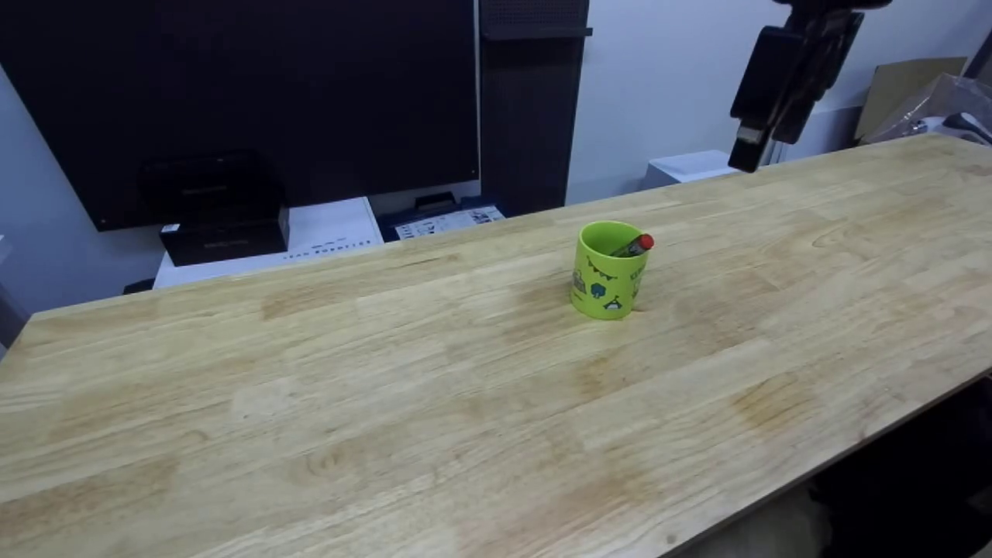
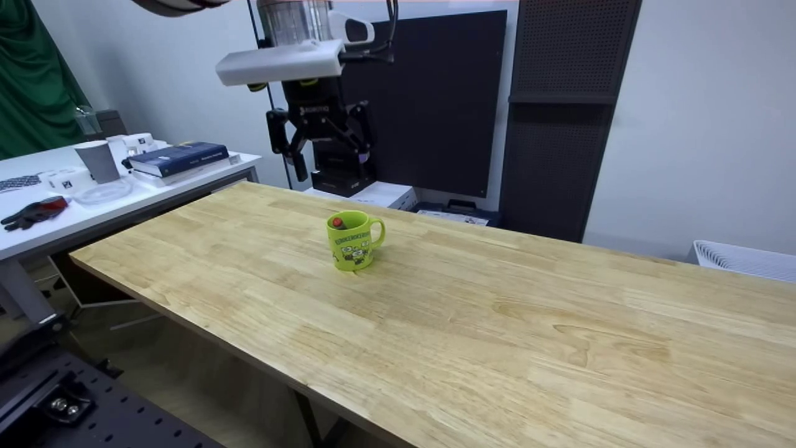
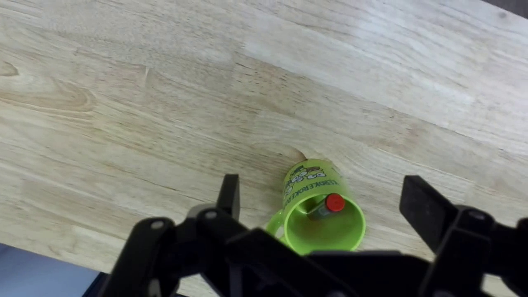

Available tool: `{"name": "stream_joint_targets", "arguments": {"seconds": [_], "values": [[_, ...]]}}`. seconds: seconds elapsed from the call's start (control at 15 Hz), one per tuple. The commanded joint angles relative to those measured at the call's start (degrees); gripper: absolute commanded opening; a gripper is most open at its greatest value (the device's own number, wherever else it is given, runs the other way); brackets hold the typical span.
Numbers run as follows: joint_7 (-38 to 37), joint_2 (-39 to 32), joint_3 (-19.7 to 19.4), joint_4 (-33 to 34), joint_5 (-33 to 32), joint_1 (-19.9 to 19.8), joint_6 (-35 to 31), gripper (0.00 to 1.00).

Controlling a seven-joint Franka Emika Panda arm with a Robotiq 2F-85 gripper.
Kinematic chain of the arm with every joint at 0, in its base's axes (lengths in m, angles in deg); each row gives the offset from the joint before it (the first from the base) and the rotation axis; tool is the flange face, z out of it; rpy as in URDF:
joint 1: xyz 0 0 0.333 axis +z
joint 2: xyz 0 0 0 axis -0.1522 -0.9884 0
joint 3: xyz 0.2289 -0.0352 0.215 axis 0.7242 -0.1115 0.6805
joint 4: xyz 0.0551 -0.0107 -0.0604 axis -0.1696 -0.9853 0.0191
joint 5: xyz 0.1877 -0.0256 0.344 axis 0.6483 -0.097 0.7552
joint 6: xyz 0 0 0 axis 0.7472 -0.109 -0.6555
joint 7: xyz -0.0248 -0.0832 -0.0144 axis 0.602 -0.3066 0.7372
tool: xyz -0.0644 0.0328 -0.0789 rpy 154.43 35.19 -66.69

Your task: Take the marker from the cup and put it on the table

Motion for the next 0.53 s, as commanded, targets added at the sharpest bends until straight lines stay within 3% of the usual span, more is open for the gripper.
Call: {"name": "stream_joint_targets", "arguments": {"seconds": [0.0, 0.2, 0.47], "values": [[0.0, 0.2, 0.4, 0.0, 0.0, -0.5, 0.2, 1.00], [-1.3, 0.1, 0.4, 0.2, -0.5, -0.6, -1.2, 1.00], [-5.3, -6.7, 1.7, 2.0, -1.0, 0.3, -8.5, 1.00]]}}
